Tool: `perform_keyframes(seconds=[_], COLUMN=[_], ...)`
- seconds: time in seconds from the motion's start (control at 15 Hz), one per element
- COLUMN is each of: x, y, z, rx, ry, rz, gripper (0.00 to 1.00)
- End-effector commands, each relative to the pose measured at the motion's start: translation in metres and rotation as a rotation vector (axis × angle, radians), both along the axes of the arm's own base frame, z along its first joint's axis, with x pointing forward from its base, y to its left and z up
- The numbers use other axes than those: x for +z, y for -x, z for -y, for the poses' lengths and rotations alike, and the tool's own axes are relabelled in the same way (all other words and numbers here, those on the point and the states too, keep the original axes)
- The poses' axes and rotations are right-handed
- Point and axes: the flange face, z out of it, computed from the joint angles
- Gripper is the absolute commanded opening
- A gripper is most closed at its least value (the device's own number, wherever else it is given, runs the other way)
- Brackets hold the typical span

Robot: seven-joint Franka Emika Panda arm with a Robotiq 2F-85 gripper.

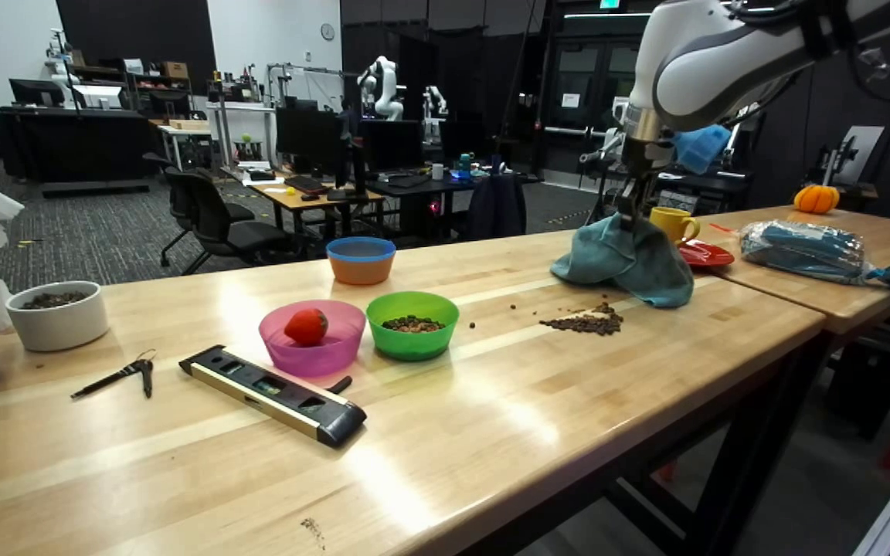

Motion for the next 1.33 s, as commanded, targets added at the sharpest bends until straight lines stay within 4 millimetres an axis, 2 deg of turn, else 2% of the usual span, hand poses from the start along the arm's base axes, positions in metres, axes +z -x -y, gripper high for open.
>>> perform_keyframes(seconds=[0.0,0.6,1.0,1.27], x=[-0.016,-0.06,-0.08,-0.086], y=[-0.012,-0.018,-0.02,-0.018], z=[0.002,0.0,0.002,-0.001], rx=[-0.097,-0.353,-0.43,-0.458], ry=[-0.036,-0.137,-0.164,-0.191], rz=[-0.062,-0.179,-0.202,-0.223], gripper=[0.02,0.02,0.02,0.02])
